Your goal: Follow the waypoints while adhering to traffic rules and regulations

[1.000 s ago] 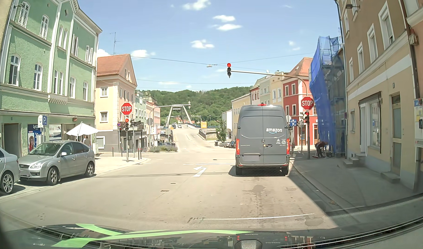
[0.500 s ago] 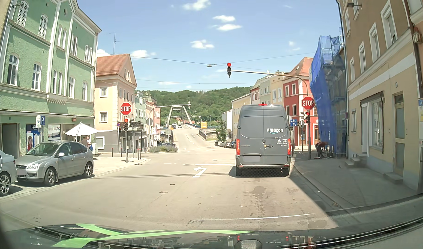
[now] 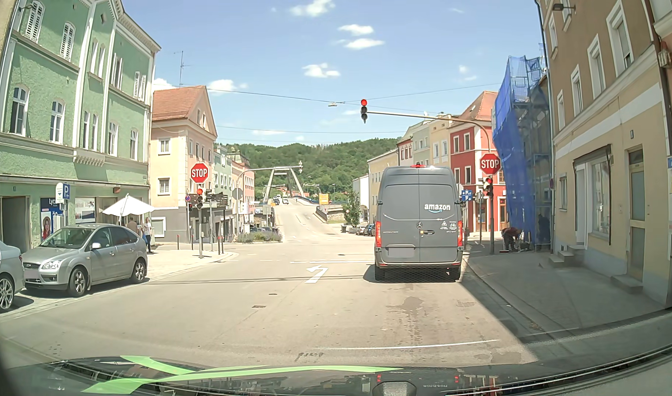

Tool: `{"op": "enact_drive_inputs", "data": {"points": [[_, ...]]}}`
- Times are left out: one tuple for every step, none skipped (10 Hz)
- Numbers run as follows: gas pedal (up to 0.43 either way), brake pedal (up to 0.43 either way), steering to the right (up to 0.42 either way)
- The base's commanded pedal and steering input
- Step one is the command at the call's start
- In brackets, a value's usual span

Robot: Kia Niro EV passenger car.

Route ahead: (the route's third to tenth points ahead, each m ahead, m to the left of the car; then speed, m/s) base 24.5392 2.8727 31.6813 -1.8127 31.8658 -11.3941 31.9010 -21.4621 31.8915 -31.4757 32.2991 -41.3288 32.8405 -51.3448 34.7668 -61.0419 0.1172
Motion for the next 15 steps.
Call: {"op": "enact_drive_inputs", "data": {"points": [[0.0, 0.195, -0.004], [0.0, 0.195, -0.004], [0.0, 0.195, -0.004], [0.0, 0.195, -0.004], [0.0, 0.189, -0.004], [0.0, 0.177, -0.004], [0.0, 0.146, -0.004], [0.0, 0.128, -0.004], [0.0, 0.11, -0.004], [0.0, 0.098, -0.004], [0.0, 0.085, -0.004], [0.0, 0.079, -0.004], [0.0, 0.079, -0.004], [0.0, 0.073, -0.004], [0.0, 0.067, -0.004]]}}
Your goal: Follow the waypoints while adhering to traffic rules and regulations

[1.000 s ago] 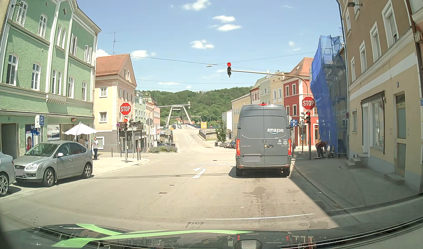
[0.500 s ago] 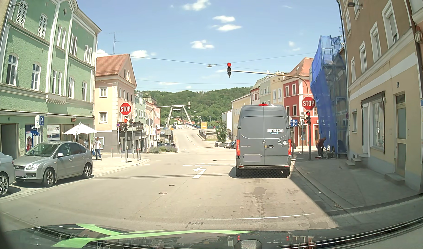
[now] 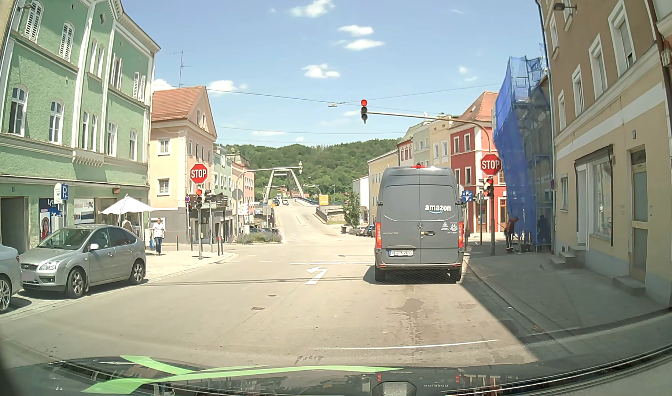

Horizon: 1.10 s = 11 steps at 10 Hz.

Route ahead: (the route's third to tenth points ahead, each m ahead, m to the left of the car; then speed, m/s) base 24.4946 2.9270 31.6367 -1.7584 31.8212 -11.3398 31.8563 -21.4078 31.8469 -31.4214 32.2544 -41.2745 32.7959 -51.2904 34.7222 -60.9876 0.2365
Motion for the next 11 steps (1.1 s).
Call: {"op": "enact_drive_inputs", "data": {"points": [[0.0, 0.061, -0.004], [0.0, 0.055, -0.004], [0.0, 0.055, -0.004], [0.0, 0.055, -0.004], [0.0, 0.055, -0.004], [0.0, 0.055, -0.004], [0.0, 0.055, -0.004], [0.0, 0.055, -0.004], [0.0, 0.055, 0.012], [0.0, 0.055, 0.046], [0.0, 0.049, 0.072]]}}
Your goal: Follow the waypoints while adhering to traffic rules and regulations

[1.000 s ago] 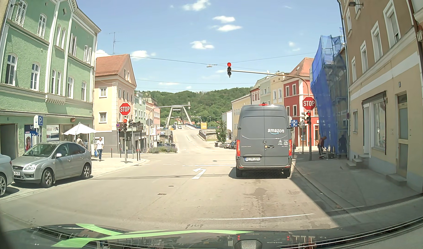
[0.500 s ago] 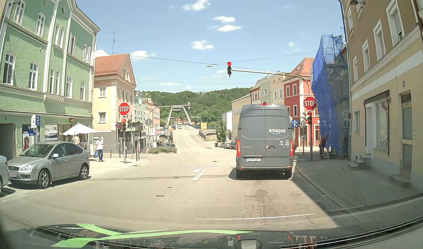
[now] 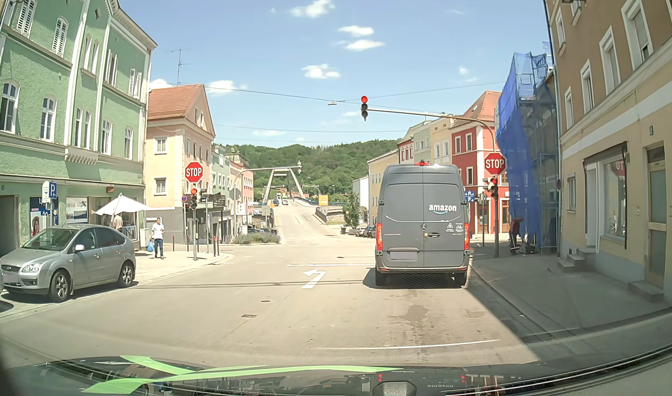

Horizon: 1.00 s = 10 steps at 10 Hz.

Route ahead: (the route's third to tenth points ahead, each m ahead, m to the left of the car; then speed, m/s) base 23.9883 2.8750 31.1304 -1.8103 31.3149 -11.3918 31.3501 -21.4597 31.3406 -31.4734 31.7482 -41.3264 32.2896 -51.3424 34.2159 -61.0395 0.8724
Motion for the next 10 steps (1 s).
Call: {"op": "enact_drive_inputs", "data": {"points": [[0.0, 0.055, 0.089], [0.0, 0.055, 0.098], [0.0, 0.055, 0.107], [0.0, 0.061, 0.116], [0.0, 0.073, 0.126], [0.0, 0.085, 0.137], [0.0, 0.104, 0.146], [0.0, 0.116, 0.155], [0.0, 0.128, 0.151], [0.0, 0.14, 0.135]]}}
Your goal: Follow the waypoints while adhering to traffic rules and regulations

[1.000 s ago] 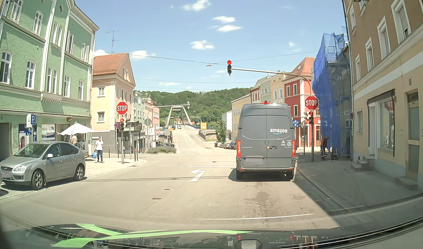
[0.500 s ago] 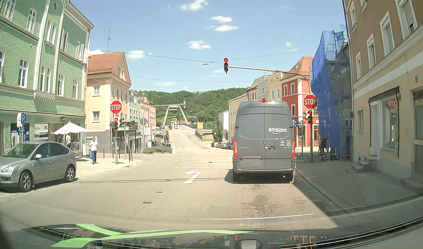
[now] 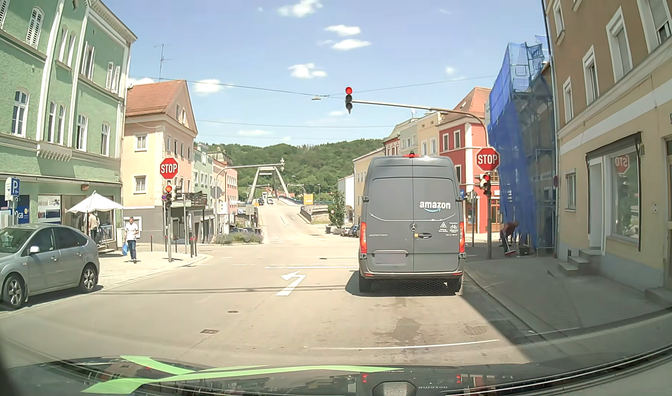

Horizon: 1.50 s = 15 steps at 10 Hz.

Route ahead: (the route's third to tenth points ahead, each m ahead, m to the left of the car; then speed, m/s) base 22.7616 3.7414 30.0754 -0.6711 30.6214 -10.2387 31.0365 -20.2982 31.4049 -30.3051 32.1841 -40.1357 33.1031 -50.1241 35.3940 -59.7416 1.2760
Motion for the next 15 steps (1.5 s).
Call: {"op": "enact_drive_inputs", "data": {"points": [[0.0, 0.146, 0.121], [0.0, 0.152, 0.113], [0.0, 0.152, 0.106], [0.0, 0.159, 0.097], [0.0, 0.165, 0.09], [0.0, 0.171, 0.082], [0.0, 0.183, 0.075], [0.0, 0.201, 0.067], [0.0, 0.201, 0.063], [0.0, 0.201, 0.059], [0.0, 0.207, 0.05], [0.0, 0.207, 0.045], [0.0, 0.213, 0.044], [0.0, 0.22, 0.041], [0.0, 0.22, 0.037]]}}
